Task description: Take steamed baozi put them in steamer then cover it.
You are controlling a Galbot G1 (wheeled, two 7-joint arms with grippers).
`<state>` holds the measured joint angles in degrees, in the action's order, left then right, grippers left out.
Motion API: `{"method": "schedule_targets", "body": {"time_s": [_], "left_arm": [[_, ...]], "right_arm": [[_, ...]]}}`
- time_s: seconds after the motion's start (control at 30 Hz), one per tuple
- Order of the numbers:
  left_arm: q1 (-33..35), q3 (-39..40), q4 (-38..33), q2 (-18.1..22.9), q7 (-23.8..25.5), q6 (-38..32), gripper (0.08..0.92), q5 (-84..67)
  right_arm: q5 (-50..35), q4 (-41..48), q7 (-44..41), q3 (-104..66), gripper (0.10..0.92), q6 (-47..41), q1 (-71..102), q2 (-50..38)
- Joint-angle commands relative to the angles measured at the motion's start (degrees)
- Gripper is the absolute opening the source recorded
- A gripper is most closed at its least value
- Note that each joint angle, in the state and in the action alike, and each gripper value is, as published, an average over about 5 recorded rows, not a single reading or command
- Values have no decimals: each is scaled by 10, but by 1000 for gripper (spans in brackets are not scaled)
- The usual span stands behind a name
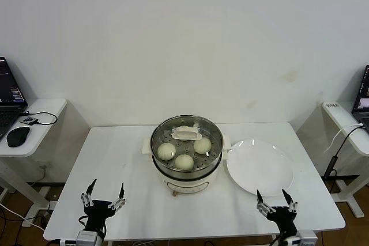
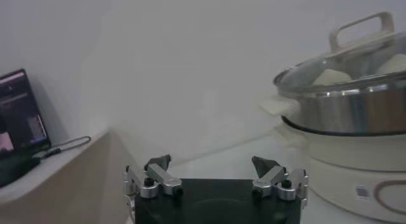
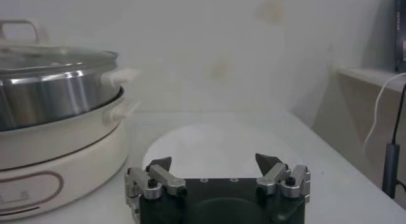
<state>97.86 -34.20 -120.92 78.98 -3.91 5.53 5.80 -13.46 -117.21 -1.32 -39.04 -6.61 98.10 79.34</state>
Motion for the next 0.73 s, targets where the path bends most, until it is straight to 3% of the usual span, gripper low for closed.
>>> {"method": "schedule_targets", "body": {"time_s": [0.03, 0.4, 0.73], "left_arm": [[31, 0, -18, 6, 4, 2, 823, -9], [71, 24, -70, 12, 16, 36, 823, 15], [86, 27, -68, 14, 10, 53, 823, 23]], "right_arm": [[32, -3, 15, 10, 823, 9, 6, -3], [30, -39, -22, 21, 823, -56, 16, -46], [42, -43, -30, 27, 823, -66, 38, -63]]}}
